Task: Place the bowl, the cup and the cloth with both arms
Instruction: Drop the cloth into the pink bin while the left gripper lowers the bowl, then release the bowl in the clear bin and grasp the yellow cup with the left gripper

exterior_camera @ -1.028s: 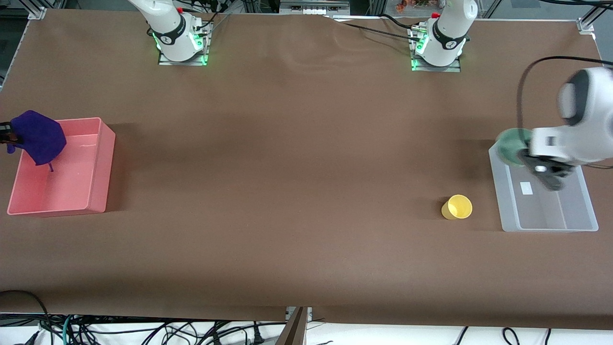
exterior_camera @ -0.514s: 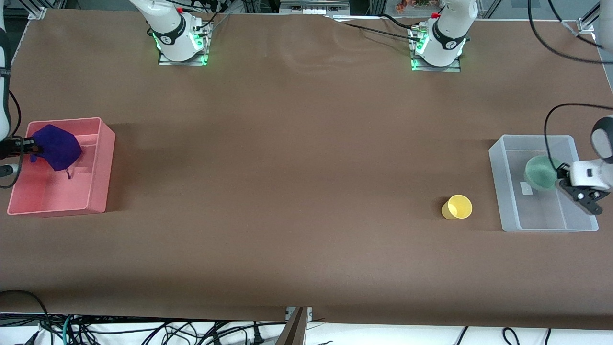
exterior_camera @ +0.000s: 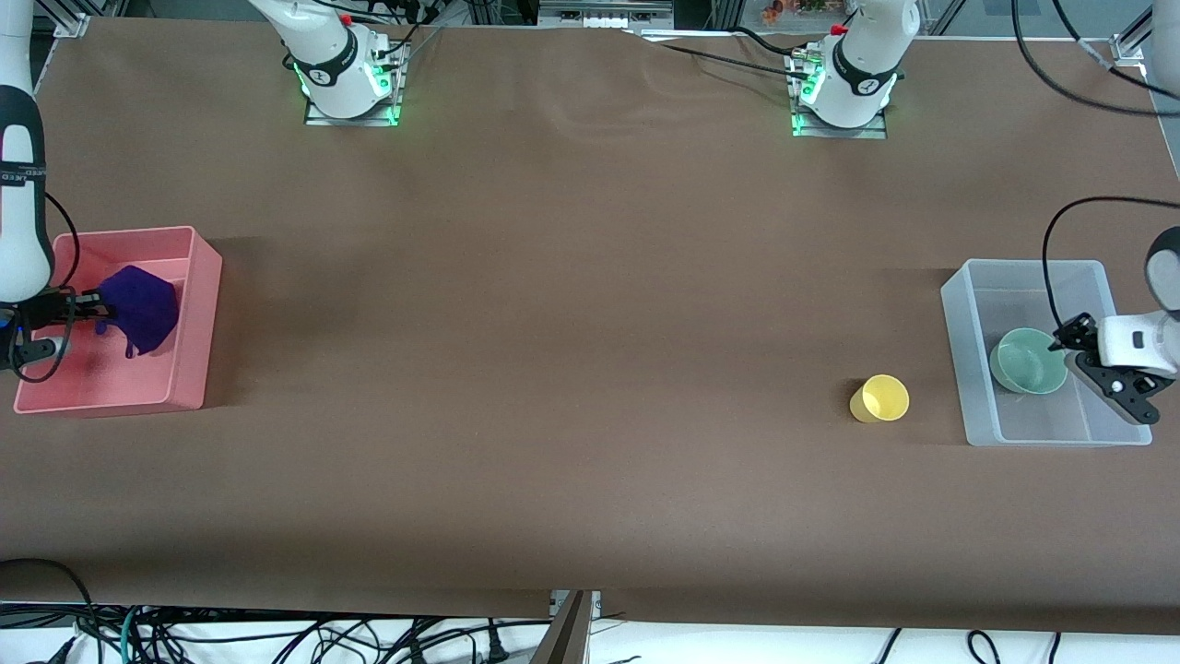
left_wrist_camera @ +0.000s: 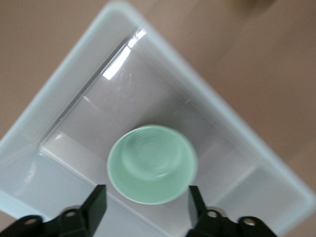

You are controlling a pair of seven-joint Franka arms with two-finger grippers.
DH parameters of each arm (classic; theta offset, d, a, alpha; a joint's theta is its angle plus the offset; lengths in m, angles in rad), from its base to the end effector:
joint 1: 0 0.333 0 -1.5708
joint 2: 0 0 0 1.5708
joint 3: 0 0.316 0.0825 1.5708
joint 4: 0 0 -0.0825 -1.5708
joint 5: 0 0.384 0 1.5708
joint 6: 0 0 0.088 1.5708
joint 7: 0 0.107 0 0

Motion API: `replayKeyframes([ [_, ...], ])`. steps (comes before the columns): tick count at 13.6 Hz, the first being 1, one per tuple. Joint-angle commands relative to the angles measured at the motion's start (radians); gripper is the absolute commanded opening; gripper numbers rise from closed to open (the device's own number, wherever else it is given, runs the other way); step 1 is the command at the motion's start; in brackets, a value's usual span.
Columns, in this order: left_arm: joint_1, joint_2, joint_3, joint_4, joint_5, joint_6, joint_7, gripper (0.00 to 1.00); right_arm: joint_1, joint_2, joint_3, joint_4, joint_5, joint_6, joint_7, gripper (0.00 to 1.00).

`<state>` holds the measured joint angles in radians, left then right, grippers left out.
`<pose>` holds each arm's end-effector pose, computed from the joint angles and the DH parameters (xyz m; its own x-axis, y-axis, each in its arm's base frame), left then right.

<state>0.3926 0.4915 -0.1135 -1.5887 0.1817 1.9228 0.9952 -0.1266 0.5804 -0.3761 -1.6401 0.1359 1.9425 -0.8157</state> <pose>0.6359 0.2051 0.3401 0.6938 -0.6991 -0.1729 -0.6988 -0.7116 0.0732 0.5909 -0.2840 0.2795 0.9330 0.2814 -0.2245 0.2638 -0.9588 -0.1054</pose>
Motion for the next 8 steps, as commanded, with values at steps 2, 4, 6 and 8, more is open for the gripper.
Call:
replayKeyframes([
  [2, -0.015, -0.082, -0.15, 0.027, -0.024, -0.162, -0.379, 1.0, -0.001, -0.051, 0.002, 0.014, 0.044, -0.017, -0.006, 1.0],
  [4, -0.018, -0.047, -0.198, 0.018, -0.025, -0.133, -0.597, 1.0, 0.001, -0.106, 0.006, 0.038, 0.042, -0.074, -0.002, 1.0],
  [6, -0.043, 0.016, -0.199, 0.016, -0.024, -0.014, -0.722, 1.0, 0.019, -0.155, 0.014, 0.093, 0.031, -0.192, 0.056, 1.0],
  [8, -0.086, 0.076, -0.199, 0.015, -0.024, 0.085, -0.815, 0.99, 0.057, -0.206, 0.063, 0.17, -0.001, -0.333, 0.247, 1.0],
])
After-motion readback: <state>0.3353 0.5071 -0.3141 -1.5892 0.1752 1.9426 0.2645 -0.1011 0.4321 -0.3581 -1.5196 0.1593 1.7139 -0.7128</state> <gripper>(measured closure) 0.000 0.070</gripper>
